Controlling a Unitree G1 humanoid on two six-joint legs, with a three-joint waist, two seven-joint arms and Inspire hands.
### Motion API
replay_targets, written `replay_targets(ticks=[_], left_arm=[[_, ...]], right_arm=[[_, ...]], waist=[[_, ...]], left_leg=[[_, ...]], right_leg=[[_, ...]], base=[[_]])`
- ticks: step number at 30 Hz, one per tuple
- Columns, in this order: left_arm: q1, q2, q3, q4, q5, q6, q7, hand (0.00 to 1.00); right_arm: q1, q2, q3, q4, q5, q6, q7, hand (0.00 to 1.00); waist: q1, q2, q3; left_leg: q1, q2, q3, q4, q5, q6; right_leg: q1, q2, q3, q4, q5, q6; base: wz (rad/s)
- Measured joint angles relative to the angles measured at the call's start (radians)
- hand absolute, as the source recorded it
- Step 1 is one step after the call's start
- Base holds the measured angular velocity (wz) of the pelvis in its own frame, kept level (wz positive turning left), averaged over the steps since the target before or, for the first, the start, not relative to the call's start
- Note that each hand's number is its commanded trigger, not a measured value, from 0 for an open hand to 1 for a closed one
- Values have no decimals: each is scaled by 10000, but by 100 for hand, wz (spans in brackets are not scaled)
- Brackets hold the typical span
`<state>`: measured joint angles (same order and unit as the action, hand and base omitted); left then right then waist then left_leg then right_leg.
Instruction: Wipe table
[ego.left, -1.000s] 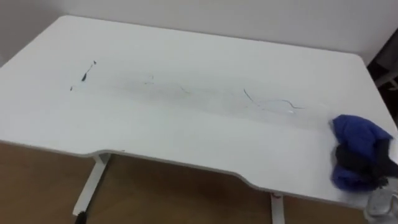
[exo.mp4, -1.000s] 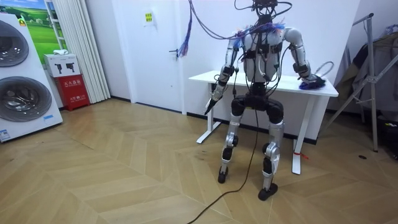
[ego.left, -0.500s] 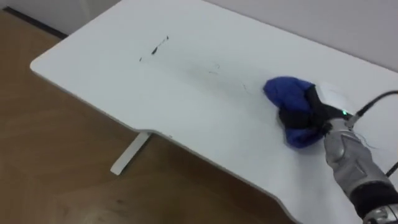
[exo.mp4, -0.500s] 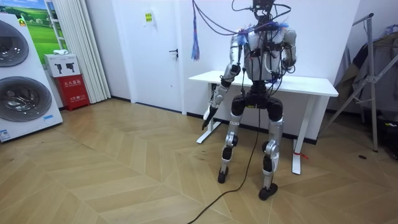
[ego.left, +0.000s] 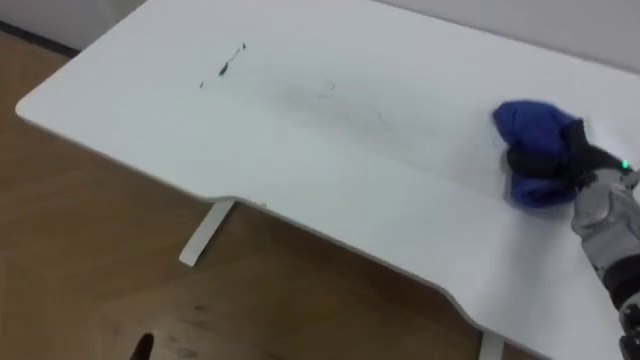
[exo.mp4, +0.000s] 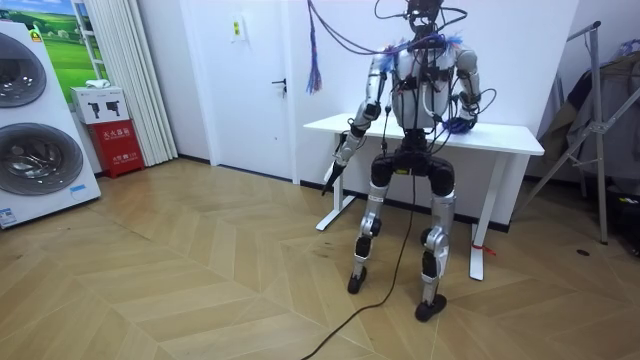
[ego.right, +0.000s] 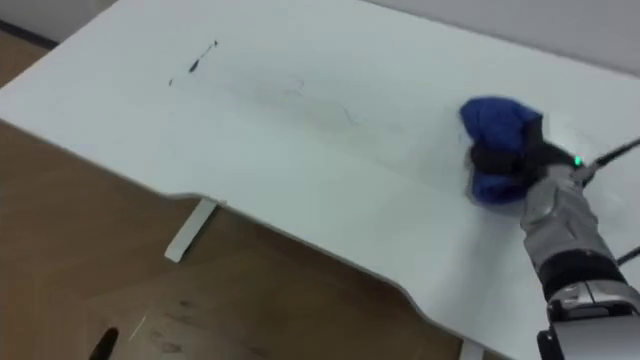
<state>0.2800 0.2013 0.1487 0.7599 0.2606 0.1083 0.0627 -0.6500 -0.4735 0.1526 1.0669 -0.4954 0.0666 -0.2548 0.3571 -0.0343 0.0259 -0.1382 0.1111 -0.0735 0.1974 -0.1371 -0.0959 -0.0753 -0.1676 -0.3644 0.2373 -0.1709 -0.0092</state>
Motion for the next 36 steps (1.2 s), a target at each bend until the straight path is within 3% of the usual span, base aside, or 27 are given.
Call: replay_targets(ticks=[2, 4, 7, 10, 12, 13, 17, 23, 24, 25, 28, 31, 32, 36], left_arm=[[5, 134, -46, 95, -260, 130, 77, 0], [143, 153, -48, 119, -326, 225, 147, 0], [448, 192, -22, 171, -331, 251, 160, 0], [801, 219, 22, 200, -321, 255, 190, 0], [1011, 224, 74, 207, -258, 255, 195, 0], [1110, 232, 97, 229, -209, 249, 195, 0], [1287, 245, 545, -100, -134, 174, 183, 0], [1276, 283, 807, -361, -183, 94, 98, 0], [1244, 281, 777, -368, -197, 91, 90, 0], [1228, 282, 642, -380, -218, 58, 84, 0], [1250, 273, 108, -353, -149, 94, 65, 0], [1285, 186, -66, -252, -128, 99, -61, 0], [1343, 131, -46, -247, -125, 108, -85, 0], [1396, 80, -50, -250, -115, 143, -244, 0]], right_arm=[[-137, -29, -38, 247, 445, -39, -154, 100], [-102, -51, -241, 348, 691, -171, -165, 100], [451, -138, -732, 380, 730, -641, -253, 100], [1437, -305, -1625, 448, 870, -1000, -392, 100], [2160, -372, -2289, 567, 1061, -1094, -653, 100], [2683, -470, -2708, 562, 1083, -1122, -719, 100], [3859, -930, -3434, 566, 1160, -1063, -640, 100], [4428, -938, -3430, 406, 1442, -578, -513, 100], [4424, -935, -3374, 363, 1480, -491, -506, 100], [4396, -930, -3208, 122, 1502, -259, -469, 100], [4324, -734, -2655, -269, 1502, 231, -435, 100], [4072, -540, -2130, -696, 1059, 589, -241, 100], [3797, -353, -1961, -988, 666, 751, -123, 100], [2772, 70, -635, -1931, -771, 844, 243, 100]], waist=[[23, -36, 4], [-50, -82, -3], [-378, -100, -26], [-834, -99, -141], [-1182, -115, -187], [-1351, -155, -242], [-1719, -239, -309], [-2204, -159, -260], [-2200, -158, -260], [-2170, -123, -251], [-2074, -56, -224], [-1602, -43, -208], [-1530, -48, -264], [-952, -10, -190]], left_leg=[[-201, -2, -190, 30, 13, 20], [-300, -5, -227, 22, 42, 65], [-284, -38, -470, 44, 43, 66], [-121, -90, -798, 48, 43, 65], [152, -143, -938, -4, 43, 67], [300, -186, -906, -9, 34, 80], [694, -176, -506, -4, -37, 195], [1351, -176, 206, 16, -132, 249], [1385, -171, 248, 17, -151, 219], [1424, -143, 379, 23, -267, 32], [1511, -147, 481, 71, -315, -45], [1651, -148, 526, 61, -327, -65], [1573, -150, 494, 63, -302, -55], [1516, -152, 431, 63, -230, -7]], right_leg=[[-209, 137, 326, 22, -42, -203], [-305, 219, 328, 41, -84, -272], [-167, 256, 334, 33, -78, -272], [116, 260, 208, 117, -52, -228], [522, 238, 61, 2, -13, -87], [689, 166, 53, 20, 60, 323], [1023, 90, -216, -114, 183, 756], [1622, -76, -783, -348, 281, 976], [1623, -82, -772, -351, 281, 1013], [1627, -95, -771, -360, 226, 1161], [1721, -111, -660, -338, 274, 1198], [1604, -77, -441, -304, 261, 1230], [1578, -68, -424, -282, 278, 1220], [1418, -69, -412, -164, 345, 1113]], base=[[13], [8], [20], [33], [31], [8], [-18], [-29], [-27], [-29], [-16], [-21], [-14], [1]])
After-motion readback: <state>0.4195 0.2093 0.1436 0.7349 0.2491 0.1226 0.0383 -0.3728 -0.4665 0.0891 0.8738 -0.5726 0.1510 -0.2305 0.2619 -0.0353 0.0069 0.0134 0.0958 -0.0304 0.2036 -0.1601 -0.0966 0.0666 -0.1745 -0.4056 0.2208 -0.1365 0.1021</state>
